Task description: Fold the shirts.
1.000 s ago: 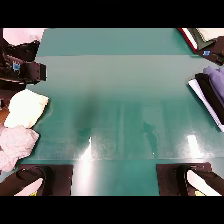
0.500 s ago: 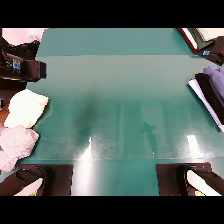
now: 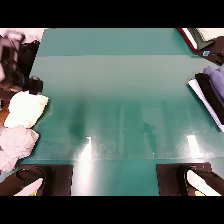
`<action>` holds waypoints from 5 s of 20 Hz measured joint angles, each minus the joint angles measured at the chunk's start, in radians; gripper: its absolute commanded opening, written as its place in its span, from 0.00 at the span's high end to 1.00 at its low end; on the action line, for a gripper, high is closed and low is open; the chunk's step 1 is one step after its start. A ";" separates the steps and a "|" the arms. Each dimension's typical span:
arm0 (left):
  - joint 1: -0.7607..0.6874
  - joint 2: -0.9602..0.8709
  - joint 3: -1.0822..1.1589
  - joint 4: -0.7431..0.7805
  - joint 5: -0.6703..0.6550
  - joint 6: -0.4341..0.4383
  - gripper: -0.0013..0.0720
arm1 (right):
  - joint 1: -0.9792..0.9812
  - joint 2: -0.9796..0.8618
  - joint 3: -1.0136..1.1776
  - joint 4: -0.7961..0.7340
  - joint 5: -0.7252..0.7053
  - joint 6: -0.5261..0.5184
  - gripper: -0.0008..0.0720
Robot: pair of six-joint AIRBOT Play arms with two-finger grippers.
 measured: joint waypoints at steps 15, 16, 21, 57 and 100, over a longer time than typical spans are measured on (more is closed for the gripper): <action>0.263 -0.068 -0.423 0.076 0.478 -0.127 0.23 | 0.000 0.000 0.000 0.001 0.077 0.000 0.97; 0.267 -0.092 -0.426 0.067 0.494 -0.126 0.23 | 0.000 0.000 0.000 0.001 0.080 0.000 0.97; 0.274 -0.198 -0.433 0.037 0.521 -0.118 0.44 | 0.000 0.000 0.000 0.001 0.090 0.000 0.97; -0.196 -0.392 0.307 -0.922 0.092 0.388 0.16 | 0.000 0.000 0.000 0.002 0.112 0.000 0.97; -0.175 -0.143 -0.171 -0.877 0.220 0.349 0.94 | 0.528 -0.130 -0.745 0.011 -0.388 0.036 0.20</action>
